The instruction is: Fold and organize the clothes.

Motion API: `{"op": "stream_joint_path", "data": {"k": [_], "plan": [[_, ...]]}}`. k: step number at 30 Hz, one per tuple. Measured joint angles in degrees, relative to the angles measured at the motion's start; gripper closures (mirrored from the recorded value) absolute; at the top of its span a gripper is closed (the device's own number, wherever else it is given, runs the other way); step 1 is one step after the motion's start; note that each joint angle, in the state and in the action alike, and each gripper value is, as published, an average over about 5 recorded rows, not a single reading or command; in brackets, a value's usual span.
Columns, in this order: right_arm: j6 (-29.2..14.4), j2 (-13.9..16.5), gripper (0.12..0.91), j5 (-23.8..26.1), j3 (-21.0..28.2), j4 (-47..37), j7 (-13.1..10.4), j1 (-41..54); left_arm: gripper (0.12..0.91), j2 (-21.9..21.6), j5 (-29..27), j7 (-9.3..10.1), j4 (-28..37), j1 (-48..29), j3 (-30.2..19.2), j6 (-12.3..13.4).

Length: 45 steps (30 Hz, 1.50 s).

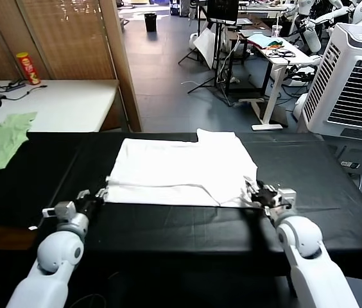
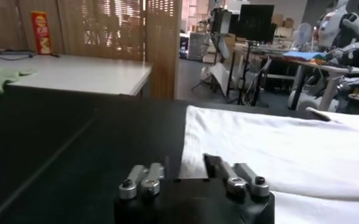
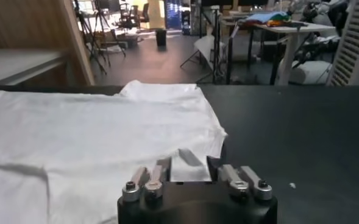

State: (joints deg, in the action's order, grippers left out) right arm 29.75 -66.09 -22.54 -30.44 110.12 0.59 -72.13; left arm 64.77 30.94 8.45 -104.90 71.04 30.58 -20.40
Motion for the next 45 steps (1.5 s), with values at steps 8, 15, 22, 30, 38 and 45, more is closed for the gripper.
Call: {"op": "stream_joint_path", "data": {"k": [8, 15, 22, 30, 38, 45], "plan": [[-0.2, -0.7, 0.416, 1.2, -0.2, 0.3, 0.1, -3.7, 0.232, -0.1, 0.3, -1.56, -0.3, 3.6, 0.0, -0.6], [-0.2, -1.2, 0.773, 1.6, 0.2, 0.0, 0.0, -3.6, 0.354, -0.4, 2.2, -2.27, 0.8, 3.7, 0.4, -0.8], [0.2, -1.1, 0.903, 1.6, -0.2, 0.8, -1.1, -4.3, 0.735, -0.5, 2.3, -2.48, 1.0, 4.2, 0.3, -0.6], [5.2, -0.3, 0.903, 0.3, -1.8, 5.0, -4.8, -7.4, 0.905, -1.5, 0.7, -0.93, -1.9, 7.2, 0.0, -1.5], [11.1, -0.4, 0.903, -1.9, -4.5, 11.1, -7.5, -14.0, 0.905, -3.8, 0.4, 1.37, -8.9, 13.8, 1.7, -3.8], [11.2, -1.1, 0.868, -1.5, -5.1, 13.8, -6.4, -19.2, 0.905, -5.0, 0.4, 1.28, -15.8, 21.9, 4.4, -4.7]]}}
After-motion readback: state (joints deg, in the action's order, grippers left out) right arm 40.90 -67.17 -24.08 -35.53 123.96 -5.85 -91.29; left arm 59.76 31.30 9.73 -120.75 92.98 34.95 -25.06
